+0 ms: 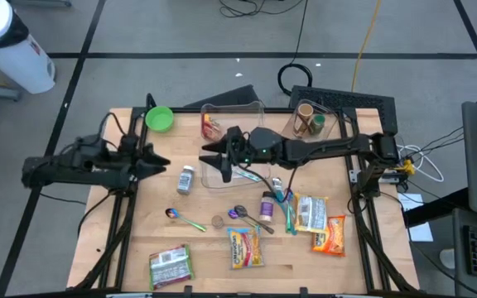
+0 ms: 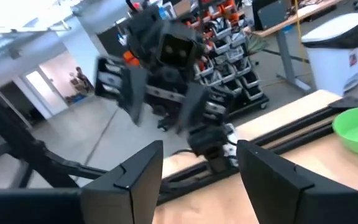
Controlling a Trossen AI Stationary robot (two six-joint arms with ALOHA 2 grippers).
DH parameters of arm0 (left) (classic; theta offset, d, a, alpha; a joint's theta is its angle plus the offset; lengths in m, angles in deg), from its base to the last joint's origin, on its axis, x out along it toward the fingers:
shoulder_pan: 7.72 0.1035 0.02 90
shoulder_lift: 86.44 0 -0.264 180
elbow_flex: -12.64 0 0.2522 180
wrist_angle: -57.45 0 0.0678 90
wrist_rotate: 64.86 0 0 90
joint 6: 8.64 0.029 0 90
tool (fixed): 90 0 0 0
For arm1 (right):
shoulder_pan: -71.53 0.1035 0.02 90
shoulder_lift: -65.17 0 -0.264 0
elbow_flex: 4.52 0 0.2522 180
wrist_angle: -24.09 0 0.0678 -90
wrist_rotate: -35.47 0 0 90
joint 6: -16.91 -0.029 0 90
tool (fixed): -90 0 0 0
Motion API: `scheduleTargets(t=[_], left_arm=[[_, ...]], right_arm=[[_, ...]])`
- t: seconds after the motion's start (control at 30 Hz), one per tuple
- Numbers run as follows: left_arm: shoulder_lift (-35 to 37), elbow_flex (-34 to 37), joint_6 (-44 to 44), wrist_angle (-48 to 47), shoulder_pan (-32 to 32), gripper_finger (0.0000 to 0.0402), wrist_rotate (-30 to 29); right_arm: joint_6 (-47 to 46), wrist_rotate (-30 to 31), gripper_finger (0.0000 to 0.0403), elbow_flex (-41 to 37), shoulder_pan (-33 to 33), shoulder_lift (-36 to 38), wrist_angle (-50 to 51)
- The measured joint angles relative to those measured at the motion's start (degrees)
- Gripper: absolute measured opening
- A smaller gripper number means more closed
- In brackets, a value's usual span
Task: Pick & Place Food Item
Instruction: Put the left green spoon into the bottom transparent bin
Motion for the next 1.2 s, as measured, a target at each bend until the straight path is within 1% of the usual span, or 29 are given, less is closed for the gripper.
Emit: scheduleTargets(t=[0.1, 0.2, 0.27, 0.33, 0.4, 0.5, 0.57, 0.6, 0.73, 0.87, 0.97, 1.07, 1.2], left_arm=[[0.0, 1.4, -0.3, -0.3, -1.7, 0.0202, -2.0], [0.0, 1.4, -1.0, -5.2, -3.5, 0.0202, -5.5], [-0.3, 1.4, -2.7, -9.4, -4.8, 0.0202, -7.7], [-1.3, 1.4, -4.6, -13.0, -6.0, 0.0202, -9.4], [-2.9, 1.5, -7.4, -16.7, -7.4, 0.0202, -10.2], [-6.6, 1.5, -11.5, -18.4, -9.7, 0.0202, -10.6], [-9.5, 1.4, -13.9, -18.4, -11.1, 0.0202, -11.3], [-11.2, 0.9, -15.0, -18.7, -11.9, 0.0202, -12.1], [-18.4, -2.4, -18.4, -20.4, -14.6, 0.0202, -15.6], [-25.8, -8.8, -21.9, -25.8, -17.0, 0.0202, -17.5], [-31.5, -13.5, -23.2, -30.3, -19.8, 0.0202, -17.5], [-37.1, -16.9, -25.3, -32.9, -23.2, 0.0202, -15.9], [-44.1, -18.3, -29.6, -33.3, -28.7, 0.0202, -12.8]], right_arm=[[-2.4, 0.0, 0.0196, 0.0, 0.5, 0.0, -0.5], [-6.3, -0.3, 0.0196, 0.0, 0.8, 0.2, 0.9], [-6.2, -3.2, 0.0196, 0.0, 0.8, 0.0, 1.9], [-3.2, -7.8, 0.0196, 0.0, 0.8, 0.1, 2.0], [0.0, -10.7, 0.0196, 0.0, 1.2, 1.5, 2.7], [4.4, -11.6, 0.0196, 0.0, 2.8, 3.7, 3.0], [8.5, -11.7, 0.0196, 0.0, 4.0, 5.3, 5.6], [10.2, -11.4, 0.0196, 0.0, 4.6, 6.1, 7.1], [16.1, -6.4, 0.0194, 0.0, 7.1, 11.2, 15.9], [20.2, 0.3, 0.0196, 0.0, 10.0, 15.8, 27.4], [21.8, 3.0, 0.0195, -1.3, 11.8, 18.3, 33.4], [21.7, 3.4, 0.0193, -5.5, 13.0, 21.4, 33.0], [20.1, 3.4, 0.0192, -14.1, 14.3, 25.7, 26.3]])
